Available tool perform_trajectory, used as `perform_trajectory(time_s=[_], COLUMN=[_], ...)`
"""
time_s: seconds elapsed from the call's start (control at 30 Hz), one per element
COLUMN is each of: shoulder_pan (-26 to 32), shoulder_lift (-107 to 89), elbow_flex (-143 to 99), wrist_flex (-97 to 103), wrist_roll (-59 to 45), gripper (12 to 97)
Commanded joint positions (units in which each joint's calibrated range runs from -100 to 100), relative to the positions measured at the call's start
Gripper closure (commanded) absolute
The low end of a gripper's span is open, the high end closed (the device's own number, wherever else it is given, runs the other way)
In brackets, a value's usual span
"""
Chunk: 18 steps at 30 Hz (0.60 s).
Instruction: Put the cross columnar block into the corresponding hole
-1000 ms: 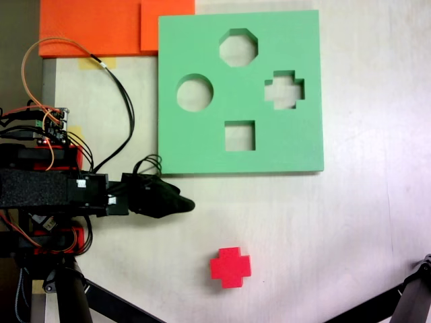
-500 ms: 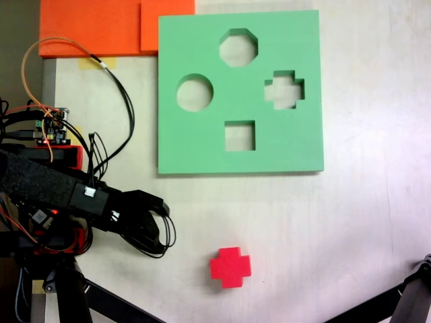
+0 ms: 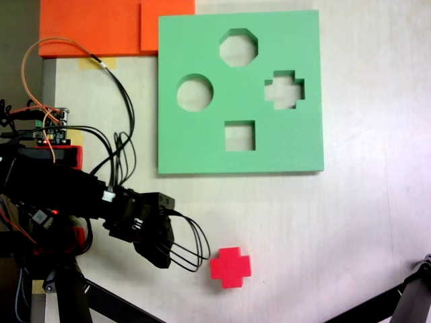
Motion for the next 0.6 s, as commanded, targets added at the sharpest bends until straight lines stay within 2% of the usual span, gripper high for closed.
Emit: perform_trajectory(time_s=[0.0,0.1,0.3,0.57], shoulder_pan=[-0.39,-1.03,-2.59,-3.32], shoulder_lift=[7.94,20.23,38.81,54.17], elbow_flex=[10.12,21.59,34.65,42.92], wrist_flex=[-6.22,-10.94,-12.97,-12.97], wrist_roll=[-1.17,-2.83,-4.64,-5.71], gripper=[40.3,31.3,31.1,31.3])
